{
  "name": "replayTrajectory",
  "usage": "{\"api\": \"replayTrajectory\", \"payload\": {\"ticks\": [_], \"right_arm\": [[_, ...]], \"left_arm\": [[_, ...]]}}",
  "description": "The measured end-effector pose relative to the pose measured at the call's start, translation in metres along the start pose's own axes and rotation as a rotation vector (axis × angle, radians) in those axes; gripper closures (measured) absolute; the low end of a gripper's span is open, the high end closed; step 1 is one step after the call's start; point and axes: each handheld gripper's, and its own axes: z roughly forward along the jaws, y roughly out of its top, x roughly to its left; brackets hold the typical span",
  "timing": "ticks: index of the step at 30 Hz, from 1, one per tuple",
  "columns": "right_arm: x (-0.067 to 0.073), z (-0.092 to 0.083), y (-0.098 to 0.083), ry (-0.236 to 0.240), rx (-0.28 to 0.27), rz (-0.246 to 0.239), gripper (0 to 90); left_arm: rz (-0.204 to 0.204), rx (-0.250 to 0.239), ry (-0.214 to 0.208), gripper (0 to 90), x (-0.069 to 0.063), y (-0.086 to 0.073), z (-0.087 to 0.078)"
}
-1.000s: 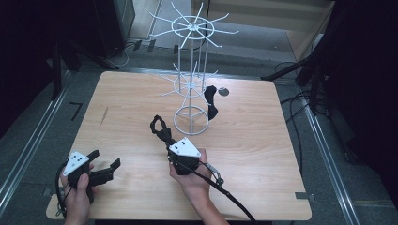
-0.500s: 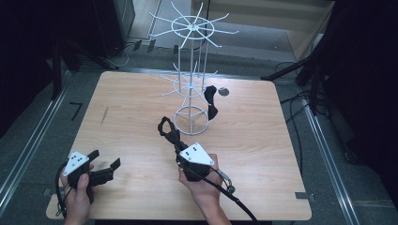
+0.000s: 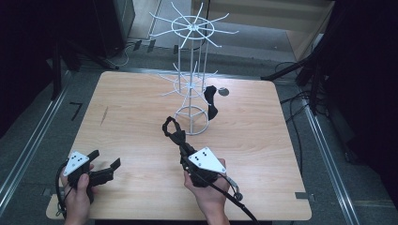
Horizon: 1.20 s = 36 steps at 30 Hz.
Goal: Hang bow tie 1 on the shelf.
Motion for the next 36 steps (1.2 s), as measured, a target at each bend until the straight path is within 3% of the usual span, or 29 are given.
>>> {"api": "replayTrajectory", "payload": {"ticks": [18, 26, 36], "right_arm": [[0.0, -0.021, 0.024, 0.01, -0.096, -0.016, 78.8], [-0.001, -0.025, 0.031, 0.0, -0.155, -0.035, 78.7], [-0.008, -0.028, 0.037, -0.025, -0.182, -0.027, 78.7]], "left_arm": [[0.002, 0.002, 0.001, 8.2, 0.0, 0.0, 0.0], [0.002, 0.003, 0.001, 8.2, 0.0, 0.0, 0.0], [0.003, 0.002, 0.003, 8.1, 0.0, 0.0, 0.0]]}}
